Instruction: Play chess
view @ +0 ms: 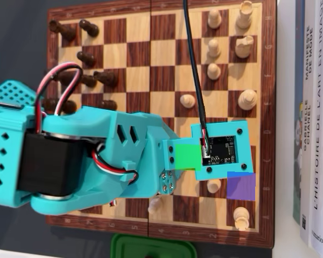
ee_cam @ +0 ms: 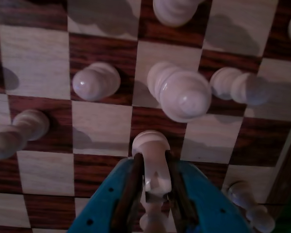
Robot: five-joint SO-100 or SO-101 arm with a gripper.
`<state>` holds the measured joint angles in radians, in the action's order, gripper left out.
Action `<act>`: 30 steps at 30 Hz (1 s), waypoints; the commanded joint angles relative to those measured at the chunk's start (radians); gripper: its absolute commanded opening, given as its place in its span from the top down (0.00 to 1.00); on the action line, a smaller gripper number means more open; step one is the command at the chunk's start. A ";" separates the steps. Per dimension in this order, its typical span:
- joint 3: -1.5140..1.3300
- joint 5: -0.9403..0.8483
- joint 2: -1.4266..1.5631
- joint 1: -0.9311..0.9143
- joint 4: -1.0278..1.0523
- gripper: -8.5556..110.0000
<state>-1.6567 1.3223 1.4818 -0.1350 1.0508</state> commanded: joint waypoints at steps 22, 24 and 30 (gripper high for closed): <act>0.077 -0.006 -0.074 -0.028 -0.009 0.88; 0.077 -0.005 -0.074 -0.028 -0.008 0.88; 0.077 -0.005 -0.074 -0.028 -0.008 0.85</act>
<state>-1.6168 1.3223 1.4036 -0.1503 1.0431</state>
